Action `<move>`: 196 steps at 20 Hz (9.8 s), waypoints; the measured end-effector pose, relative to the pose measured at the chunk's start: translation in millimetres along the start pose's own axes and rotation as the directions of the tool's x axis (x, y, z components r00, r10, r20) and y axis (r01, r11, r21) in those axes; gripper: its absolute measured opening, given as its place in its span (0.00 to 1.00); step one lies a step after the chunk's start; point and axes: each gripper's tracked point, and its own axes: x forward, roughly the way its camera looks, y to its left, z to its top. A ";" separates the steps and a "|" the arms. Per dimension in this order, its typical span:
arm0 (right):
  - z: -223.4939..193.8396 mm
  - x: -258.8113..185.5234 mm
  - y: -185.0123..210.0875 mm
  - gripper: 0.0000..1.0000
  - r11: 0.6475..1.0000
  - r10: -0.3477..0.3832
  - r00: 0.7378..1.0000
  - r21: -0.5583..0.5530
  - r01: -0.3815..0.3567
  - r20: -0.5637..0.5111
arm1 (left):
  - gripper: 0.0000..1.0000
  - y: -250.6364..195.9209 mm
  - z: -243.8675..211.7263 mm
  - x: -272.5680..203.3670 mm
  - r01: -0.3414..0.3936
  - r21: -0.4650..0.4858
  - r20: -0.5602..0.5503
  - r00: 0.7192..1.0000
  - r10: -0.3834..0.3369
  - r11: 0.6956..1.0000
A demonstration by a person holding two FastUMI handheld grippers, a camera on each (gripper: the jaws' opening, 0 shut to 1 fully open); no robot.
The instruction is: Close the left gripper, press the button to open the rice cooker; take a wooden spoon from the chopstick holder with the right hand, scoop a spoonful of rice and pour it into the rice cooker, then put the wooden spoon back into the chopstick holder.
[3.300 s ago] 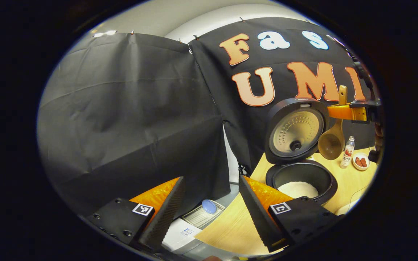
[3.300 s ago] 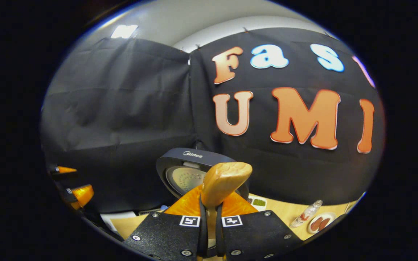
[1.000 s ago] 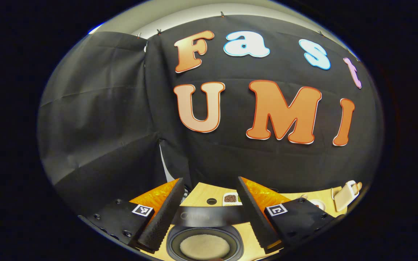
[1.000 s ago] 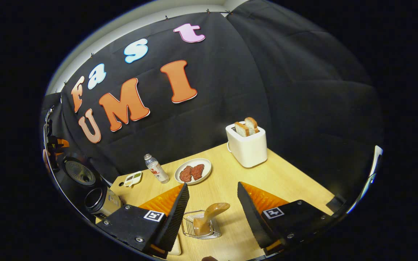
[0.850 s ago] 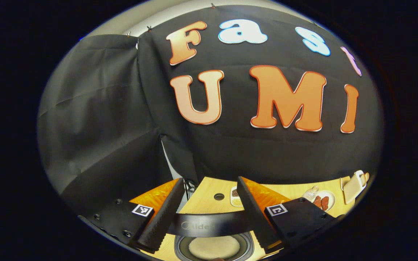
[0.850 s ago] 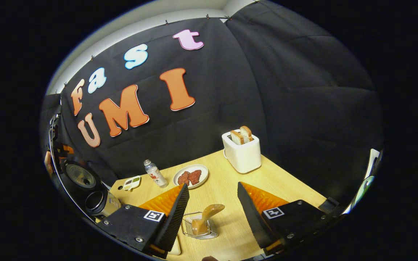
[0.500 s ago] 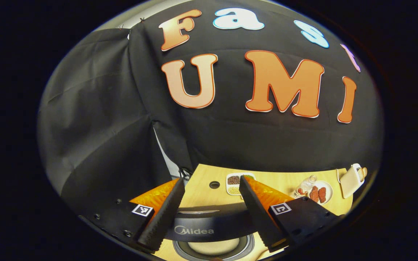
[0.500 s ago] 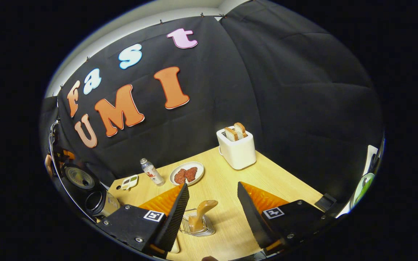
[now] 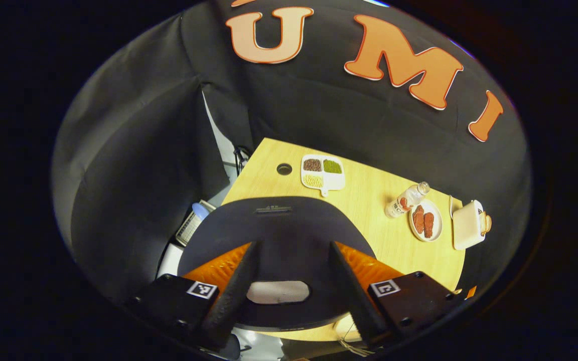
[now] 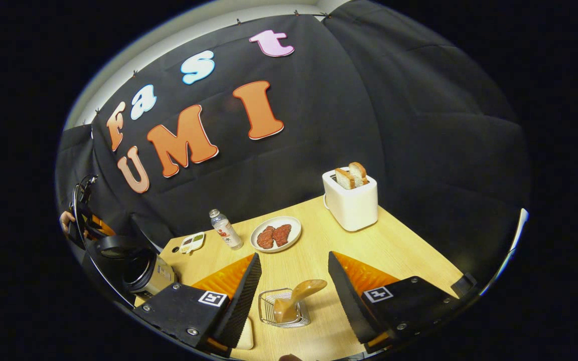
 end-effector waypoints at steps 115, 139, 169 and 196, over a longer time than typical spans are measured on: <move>83.4 -8.7 234.0 0.89 0.907 0.312 0.896 -0.381 -0.181 0.317 | 1.00 -166.6 -60.5 -157.4 0.029 0.285 0.850 0.455 -0.267 0.958; 83.3 3.0 232.5 0.89 0.909 0.305 0.898 -0.379 -0.175 0.317 | 1.00 -169.9 -56.2 -155.7 0.019 0.262 0.869 0.431 -0.244 0.965; 84.8 -0.6 229.8 0.89 0.908 0.304 0.896 -0.384 -0.170 0.324 | 0.96 -164.5 -63.0 -154.7 0.008 0.259 0.862 0.449 -0.235 0.966; 90.7 -20.9 229.4 0.90 0.924 0.233 0.898 -0.372 -0.084 0.375 | 1.00 -159.7 -53.1 -160.9 0.051 0.343 0.853 0.402 -0.334 0.938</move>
